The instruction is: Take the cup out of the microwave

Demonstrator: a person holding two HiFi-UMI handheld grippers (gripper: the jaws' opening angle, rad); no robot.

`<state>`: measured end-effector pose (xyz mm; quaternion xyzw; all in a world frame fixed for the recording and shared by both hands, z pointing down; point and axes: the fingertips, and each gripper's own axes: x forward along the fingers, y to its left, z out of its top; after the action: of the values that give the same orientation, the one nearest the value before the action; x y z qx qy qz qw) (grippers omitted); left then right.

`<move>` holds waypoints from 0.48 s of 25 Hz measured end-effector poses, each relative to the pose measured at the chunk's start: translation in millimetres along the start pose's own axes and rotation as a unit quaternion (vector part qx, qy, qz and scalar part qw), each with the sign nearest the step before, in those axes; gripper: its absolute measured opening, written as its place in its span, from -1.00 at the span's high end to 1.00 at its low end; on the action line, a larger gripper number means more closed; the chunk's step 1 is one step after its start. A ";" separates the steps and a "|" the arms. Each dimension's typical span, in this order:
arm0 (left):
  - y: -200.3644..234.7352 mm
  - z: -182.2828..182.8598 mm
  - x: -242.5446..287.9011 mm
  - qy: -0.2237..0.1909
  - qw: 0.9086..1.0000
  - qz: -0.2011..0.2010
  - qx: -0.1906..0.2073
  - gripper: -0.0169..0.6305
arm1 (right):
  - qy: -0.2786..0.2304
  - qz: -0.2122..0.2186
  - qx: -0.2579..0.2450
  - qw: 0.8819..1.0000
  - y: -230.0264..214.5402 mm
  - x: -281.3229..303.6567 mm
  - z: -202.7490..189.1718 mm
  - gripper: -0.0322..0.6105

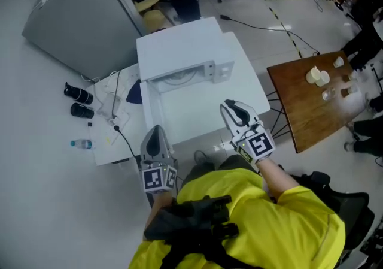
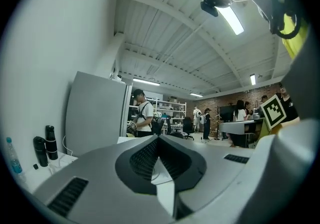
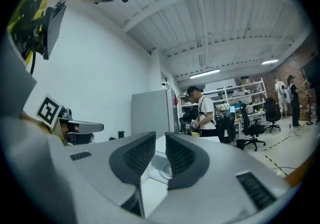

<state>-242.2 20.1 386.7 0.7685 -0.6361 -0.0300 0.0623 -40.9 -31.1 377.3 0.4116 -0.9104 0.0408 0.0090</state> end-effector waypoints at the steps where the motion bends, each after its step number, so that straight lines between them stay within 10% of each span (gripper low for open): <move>1: 2.2 -2.7 6.0 0.007 1.000 -0.004 0.001 0.97 | 0.002 0.003 0.000 1.000 0.1 7.8 -1.0 0.69; 12: 12.7 -52.0 88.1 0.044 0.999 0.000 -0.032 0.97 | 0.048 0.052 0.010 0.997 -21.2 105.7 -90.8 0.33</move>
<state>-231.4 -65.7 442.8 0.7668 -0.6313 -0.0164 0.1149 -96.5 -116.8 474.4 0.3611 -0.9287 0.0704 0.0466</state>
